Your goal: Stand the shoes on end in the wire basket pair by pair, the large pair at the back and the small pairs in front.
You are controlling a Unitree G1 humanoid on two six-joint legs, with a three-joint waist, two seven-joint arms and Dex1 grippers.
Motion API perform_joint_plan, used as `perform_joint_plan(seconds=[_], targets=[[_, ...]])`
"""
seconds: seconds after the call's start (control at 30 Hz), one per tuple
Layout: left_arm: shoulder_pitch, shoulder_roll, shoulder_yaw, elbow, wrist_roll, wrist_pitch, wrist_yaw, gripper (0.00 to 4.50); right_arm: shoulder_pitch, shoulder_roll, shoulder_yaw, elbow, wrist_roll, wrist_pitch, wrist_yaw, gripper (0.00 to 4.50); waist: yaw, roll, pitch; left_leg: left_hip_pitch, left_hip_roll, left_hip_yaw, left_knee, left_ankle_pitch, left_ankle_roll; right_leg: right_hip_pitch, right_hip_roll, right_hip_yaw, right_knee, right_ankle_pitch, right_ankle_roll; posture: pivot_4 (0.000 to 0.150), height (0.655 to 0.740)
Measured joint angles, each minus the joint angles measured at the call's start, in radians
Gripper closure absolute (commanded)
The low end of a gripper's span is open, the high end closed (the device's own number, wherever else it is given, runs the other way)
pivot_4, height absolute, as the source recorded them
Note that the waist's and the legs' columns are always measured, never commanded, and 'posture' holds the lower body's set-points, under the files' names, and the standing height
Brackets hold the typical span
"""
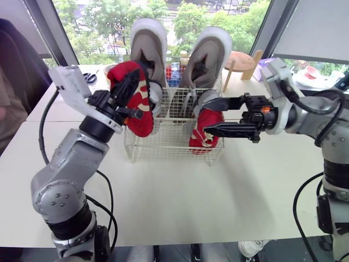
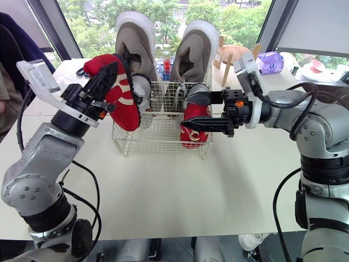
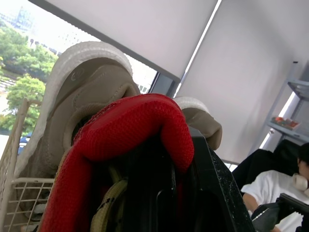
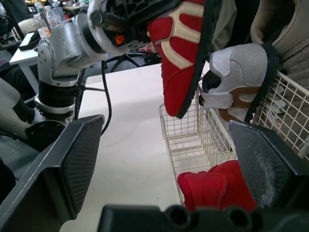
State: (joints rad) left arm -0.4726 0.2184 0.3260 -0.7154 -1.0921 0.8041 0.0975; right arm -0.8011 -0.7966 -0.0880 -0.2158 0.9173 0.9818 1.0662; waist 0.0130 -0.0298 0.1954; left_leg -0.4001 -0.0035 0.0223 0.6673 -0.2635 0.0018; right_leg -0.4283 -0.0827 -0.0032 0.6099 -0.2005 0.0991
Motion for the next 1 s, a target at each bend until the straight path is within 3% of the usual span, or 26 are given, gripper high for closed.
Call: perform_joint_plan(seconds=[0.33,0.63,0.73,0.87,0.93,1.0], targets=[[0.21,-0.007,-0.178,0.023,0.193,-0.187,-0.146,4.46,0.005,0.002,-0.001,0.0,0.002,0.001,-0.014,0.0,-0.001,0.006,-0.004,0.002,0.001,0.001,-0.001,0.0,0.0,0.0,0.0,0.001,0.0,-0.001,-0.002,0.15,0.74],[0.345,0.0,-0.16,0.007,0.161,-0.245,-0.164,4.46,0.015,-0.004,-0.007,0.001,0.004,0.0,-0.015,0.0,-0.006,0.007,-0.005,0.003,0.003,0.001,-0.002,-0.001,0.001,0.0,0.001,0.001,0.0,-0.003,-0.004,0.15,0.74],[0.376,0.036,-0.15,-0.001,0.103,-0.226,-0.171,3.53,0.015,-0.004,-0.007,0.004,0.002,-0.002,-0.006,0.0,-0.007,0.008,-0.005,0.003,0.003,0.001,-0.002,-0.001,0.001,0.0,0.001,0.001,0.0,-0.003,-0.004,0.15,0.74],[0.443,0.086,-0.131,-0.001,0.02,-0.185,-0.175,1.81,0.015,-0.01,-0.007,0.006,0.0,-0.005,0.002,0.0,-0.004,0.007,-0.004,0.001,0.003,0.001,-0.001,-0.001,0.001,-0.001,0.001,0.0,0.0,-0.003,-0.004,0.15,0.74],[0.474,0.125,-0.1,-0.021,-0.045,-0.176,-0.167,1.81,0.015,-0.009,-0.007,0.005,0.001,-0.005,0.003,0.0,-0.001,0.006,-0.004,0.0,0.003,0.001,-0.001,-0.001,0.001,-0.001,0.001,0.0,0.0,-0.003,-0.004,0.15,0.74],[0.572,0.226,-0.036,-0.068,-0.143,-0.153,-0.168,1.81,0.026,-0.024,-0.014,0.006,0.003,0.0,0.004,0.0,-0.006,0.006,-0.004,0.0,0.004,0.001,-0.002,-0.001,0.002,-0.002,0.0,0.0,-0.003,-0.003,-0.004,0.15,0.74]])
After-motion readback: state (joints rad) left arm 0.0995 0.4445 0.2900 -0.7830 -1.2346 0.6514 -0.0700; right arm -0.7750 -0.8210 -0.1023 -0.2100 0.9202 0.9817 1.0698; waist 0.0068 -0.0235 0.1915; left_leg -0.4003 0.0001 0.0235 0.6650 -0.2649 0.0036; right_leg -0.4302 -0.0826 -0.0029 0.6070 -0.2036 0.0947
